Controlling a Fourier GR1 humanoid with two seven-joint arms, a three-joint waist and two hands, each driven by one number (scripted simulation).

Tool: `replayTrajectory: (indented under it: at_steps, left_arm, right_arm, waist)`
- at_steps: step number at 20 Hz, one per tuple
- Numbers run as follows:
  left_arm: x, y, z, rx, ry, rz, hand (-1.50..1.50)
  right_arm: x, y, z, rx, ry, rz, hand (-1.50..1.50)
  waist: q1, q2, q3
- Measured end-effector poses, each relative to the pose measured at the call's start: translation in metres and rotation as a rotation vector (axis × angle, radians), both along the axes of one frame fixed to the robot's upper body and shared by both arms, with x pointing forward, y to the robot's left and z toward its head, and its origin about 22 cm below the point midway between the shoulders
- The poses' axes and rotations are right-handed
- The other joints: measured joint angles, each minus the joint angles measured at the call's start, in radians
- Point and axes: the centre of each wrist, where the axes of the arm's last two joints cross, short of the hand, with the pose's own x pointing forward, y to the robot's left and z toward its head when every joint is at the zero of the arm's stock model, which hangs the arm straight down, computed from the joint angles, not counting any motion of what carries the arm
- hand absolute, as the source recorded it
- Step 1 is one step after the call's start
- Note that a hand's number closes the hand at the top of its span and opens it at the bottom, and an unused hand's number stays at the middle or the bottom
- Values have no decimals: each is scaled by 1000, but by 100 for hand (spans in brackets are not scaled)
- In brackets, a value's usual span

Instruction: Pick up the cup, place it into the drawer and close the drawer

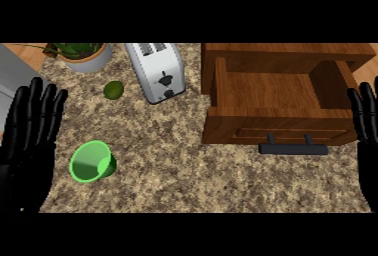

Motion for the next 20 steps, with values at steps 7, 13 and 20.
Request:
replayTrajectory:
  at_steps: [7,13,20]
  left_arm:
    - [-4,12,-13,-46,33,39,-150]
    - [-10,14,-29,-175,117,34,-150]
    - [-13,12,-25,-206,136,30,-150]
  right_arm:
    - [4,11,-2,20,53,94,-150]
    - [2,20,-4,79,117,183,-150]
    - [8,28,-2,93,126,198,-150]
  waist:
    - [-2,-13,28]
    - [-4,-15,33]
    - [-5,-16,34]
